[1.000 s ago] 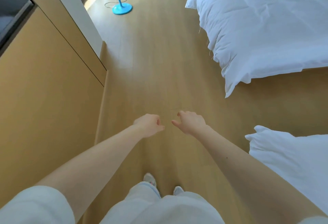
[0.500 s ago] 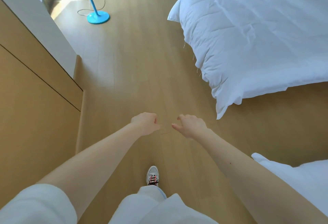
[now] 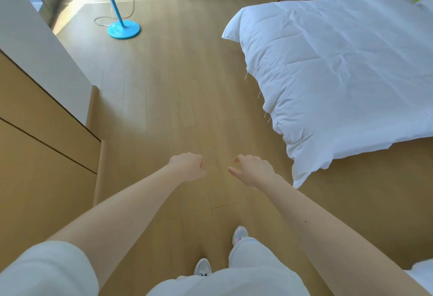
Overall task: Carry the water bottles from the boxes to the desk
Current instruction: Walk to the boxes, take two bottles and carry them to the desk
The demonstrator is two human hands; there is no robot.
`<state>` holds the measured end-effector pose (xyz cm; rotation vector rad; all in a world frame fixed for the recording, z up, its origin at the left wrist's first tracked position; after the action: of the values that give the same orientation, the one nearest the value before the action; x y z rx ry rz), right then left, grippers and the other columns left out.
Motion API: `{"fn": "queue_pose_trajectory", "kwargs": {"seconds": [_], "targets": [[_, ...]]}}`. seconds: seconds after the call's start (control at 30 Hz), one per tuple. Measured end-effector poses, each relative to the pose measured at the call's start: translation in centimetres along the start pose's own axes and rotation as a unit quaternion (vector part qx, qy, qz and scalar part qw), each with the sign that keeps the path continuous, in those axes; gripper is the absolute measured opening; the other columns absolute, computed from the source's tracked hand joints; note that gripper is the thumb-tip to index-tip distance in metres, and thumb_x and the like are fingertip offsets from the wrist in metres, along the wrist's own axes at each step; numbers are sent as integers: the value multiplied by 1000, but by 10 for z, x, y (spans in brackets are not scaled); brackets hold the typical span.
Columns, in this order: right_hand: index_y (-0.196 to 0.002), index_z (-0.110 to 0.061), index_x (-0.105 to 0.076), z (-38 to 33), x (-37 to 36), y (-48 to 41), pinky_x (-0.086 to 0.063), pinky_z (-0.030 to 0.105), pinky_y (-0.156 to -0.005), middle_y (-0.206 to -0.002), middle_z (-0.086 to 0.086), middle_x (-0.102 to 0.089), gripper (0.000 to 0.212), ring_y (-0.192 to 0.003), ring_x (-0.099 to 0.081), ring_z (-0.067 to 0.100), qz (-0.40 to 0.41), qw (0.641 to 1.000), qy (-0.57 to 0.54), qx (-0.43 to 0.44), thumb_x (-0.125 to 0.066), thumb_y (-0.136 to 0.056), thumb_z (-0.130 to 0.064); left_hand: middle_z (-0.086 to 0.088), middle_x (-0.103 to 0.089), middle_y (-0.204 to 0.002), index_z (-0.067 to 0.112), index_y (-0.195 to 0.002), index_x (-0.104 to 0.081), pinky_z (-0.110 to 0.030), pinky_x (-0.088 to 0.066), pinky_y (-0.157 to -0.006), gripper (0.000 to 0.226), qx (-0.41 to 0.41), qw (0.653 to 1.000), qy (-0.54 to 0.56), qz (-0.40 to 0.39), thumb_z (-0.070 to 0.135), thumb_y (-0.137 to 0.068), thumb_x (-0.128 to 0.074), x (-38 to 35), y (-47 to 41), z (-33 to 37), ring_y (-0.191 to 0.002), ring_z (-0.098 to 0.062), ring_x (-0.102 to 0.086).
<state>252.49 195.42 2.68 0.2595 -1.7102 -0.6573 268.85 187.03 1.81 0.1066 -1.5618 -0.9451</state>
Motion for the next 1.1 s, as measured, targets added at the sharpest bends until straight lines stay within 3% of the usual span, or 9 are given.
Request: {"fn": "queue_pose_trajectory", "kwargs": {"seconds": [0.27, 0.43, 0.67, 0.87, 1.1], "targets": [[-140, -15, -41, 29, 58, -94, -39, 40, -97, -138, 10, -49, 53, -127, -45, 27, 4, 999, 19, 39, -32, -101, -51, -6, -55, -118, 20, -135, -44, -33, -38, -71, 39, 13, 999, -47, 21, 28, -97, -49, 61, -82, 14, -105, -26, -56], [-142, -16, -39, 59, 122, -154, -39, 41, -99, -139, 9, -47, 54, -128, -44, 28, 24, 997, 17, 66, -32, -101, -50, -8, -53, -129, 20, -137, -43, -35, -41, -89, 46, 25, 998, -52, 35, 44, -98, -46, 139, -131, 37, -119, -27, -51], [-142, -16, -39, 104, 187, -227, -38, 41, -101, -141, 8, -46, 55, -129, -42, 27, 38, 996, 5, 76, -34, -100, -51, -3, -54, -132, 22, -137, -43, -32, -36, -85, 47, 34, 997, -30, 55, 43, -96, -47, 213, -205, 64, -121, -25, -50], [-145, -18, -36, 123, 218, -272, -35, 40, -101, -144, 8, -44, 55, -132, -40, 27, 43, 996, -4, 81, -35, -100, -50, 1, -48, -142, 25, -140, -41, -36, -36, -99, 49, 33, 997, -13, 67, 47, -96, -47, 249, -246, 70, -130, -22, -44], [-146, -19, -34, 133, 254, -321, -32, 39, -107, -150, 6, -36, 57, -137, -33, 25, 71, 994, -30, 76, -40, -98, -50, 0, -52, -136, 23, -137, -44, -34, -39, -89, 47, 28, 998, -21, 60, 47, -96, -47, 282, -297, 55, -122, -23, -50]]}}
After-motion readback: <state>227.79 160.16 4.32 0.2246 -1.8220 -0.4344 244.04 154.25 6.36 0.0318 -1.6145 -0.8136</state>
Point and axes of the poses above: each hand's wrist, its own y-axis away from the middle knuckle, its own x-axis out of the back of the hand, z = x × y, the point moved 1 cm from there along -y, towards the middle knuckle
